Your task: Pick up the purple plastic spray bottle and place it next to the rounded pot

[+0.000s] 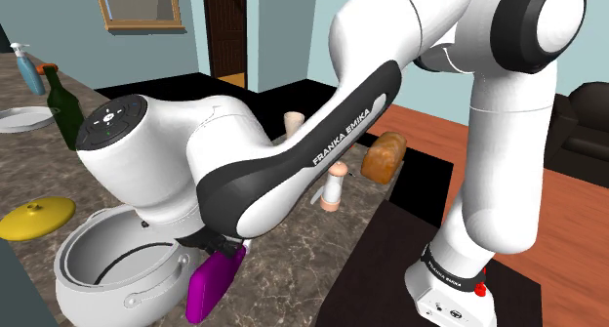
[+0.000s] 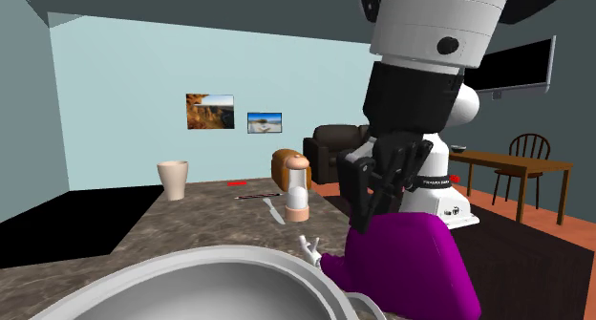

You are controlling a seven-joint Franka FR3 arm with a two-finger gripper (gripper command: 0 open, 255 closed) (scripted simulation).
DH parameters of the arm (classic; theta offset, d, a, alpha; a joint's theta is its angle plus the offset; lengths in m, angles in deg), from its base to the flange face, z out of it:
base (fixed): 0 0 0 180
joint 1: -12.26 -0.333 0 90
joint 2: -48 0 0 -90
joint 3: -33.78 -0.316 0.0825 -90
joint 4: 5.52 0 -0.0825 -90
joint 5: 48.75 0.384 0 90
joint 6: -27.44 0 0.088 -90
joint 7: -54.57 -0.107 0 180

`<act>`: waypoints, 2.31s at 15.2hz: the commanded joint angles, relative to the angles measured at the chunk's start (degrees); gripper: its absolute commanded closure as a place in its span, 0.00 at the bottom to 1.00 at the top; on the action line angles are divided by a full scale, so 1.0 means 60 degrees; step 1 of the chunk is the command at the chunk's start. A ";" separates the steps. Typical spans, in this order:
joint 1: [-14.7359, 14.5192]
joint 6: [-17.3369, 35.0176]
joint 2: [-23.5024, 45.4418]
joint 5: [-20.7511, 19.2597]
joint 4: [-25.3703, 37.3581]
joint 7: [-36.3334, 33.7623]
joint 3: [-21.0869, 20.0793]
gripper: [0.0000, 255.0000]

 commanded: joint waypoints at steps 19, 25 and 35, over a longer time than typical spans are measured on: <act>-0.0508 0.1049 0.1233 -0.1129 -0.0369 -0.0925 0.0648 1.00; -0.0508 0.1050 0.1233 -0.1129 -0.0369 -0.0925 0.0648 0.00; -0.0531 0.0146 0.0761 -0.0513 0.0245 -0.0567 0.0254 0.00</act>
